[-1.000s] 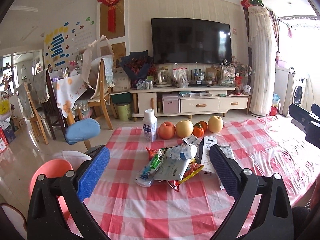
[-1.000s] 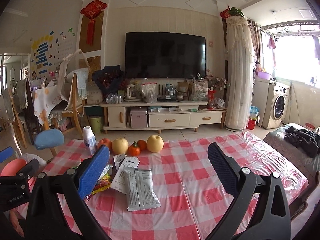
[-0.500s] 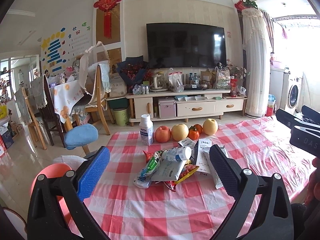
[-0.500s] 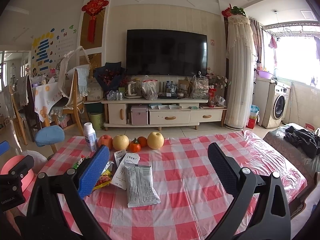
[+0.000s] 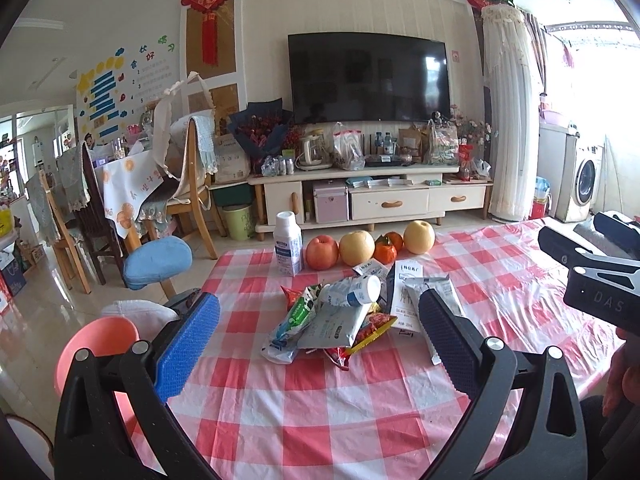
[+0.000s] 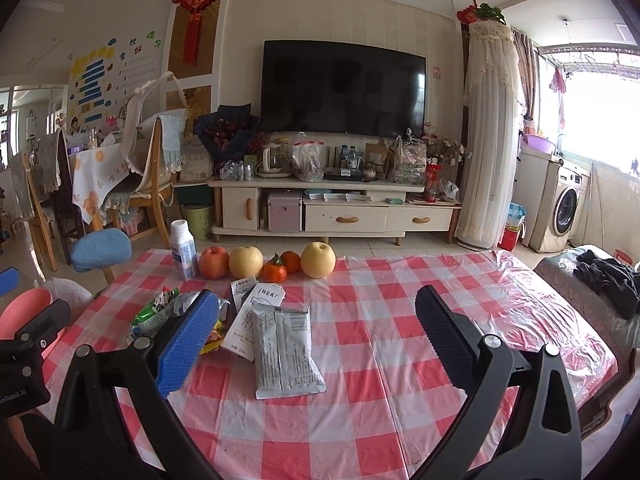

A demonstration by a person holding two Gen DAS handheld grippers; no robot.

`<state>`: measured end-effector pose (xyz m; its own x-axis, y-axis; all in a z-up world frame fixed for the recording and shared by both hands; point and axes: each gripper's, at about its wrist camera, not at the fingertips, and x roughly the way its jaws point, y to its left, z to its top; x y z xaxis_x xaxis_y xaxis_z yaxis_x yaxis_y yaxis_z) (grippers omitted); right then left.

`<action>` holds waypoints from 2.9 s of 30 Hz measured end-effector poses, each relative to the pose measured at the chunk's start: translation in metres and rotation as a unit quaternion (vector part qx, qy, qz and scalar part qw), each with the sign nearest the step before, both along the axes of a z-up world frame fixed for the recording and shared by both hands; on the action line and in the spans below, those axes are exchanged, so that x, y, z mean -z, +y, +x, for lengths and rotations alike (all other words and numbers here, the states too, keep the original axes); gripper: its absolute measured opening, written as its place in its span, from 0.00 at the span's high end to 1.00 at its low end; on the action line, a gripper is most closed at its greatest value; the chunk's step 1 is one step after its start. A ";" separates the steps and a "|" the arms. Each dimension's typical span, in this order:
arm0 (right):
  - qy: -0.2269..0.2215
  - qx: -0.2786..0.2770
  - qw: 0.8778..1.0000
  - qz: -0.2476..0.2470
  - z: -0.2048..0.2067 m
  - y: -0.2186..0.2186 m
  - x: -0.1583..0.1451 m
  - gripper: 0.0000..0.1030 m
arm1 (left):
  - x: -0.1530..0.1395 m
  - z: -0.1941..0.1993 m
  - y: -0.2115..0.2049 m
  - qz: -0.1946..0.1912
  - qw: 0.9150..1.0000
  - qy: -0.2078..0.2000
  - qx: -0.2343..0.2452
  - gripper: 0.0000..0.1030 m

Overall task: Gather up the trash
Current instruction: 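Move both tools toward the pile of packets on the table, then grasp the white MAGIC wipes pack with the left gripper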

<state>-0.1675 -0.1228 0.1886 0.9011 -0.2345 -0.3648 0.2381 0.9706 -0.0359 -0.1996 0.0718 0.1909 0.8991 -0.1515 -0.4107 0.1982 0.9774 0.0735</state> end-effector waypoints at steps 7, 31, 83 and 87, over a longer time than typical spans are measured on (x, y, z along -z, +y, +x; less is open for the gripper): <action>0.023 0.001 1.000 0.006 0.011 -0.005 0.016 0.04 | 0.012 0.004 -0.007 0.009 1.000 0.009 0.002 0.05; 0.070 -0.015 0.997 0.021 0.036 -0.020 0.060 0.04 | 0.044 0.021 -0.028 0.032 0.999 0.040 0.006 0.05; 0.233 -0.164 0.939 0.193 0.179 -0.050 0.190 0.15 | 0.137 0.274 -0.046 -0.165 0.898 0.387 -0.128 0.28; 0.229 -0.162 0.939 0.197 0.178 -0.053 0.190 0.18 | 0.136 0.268 -0.044 -0.171 0.900 0.382 -0.125 0.32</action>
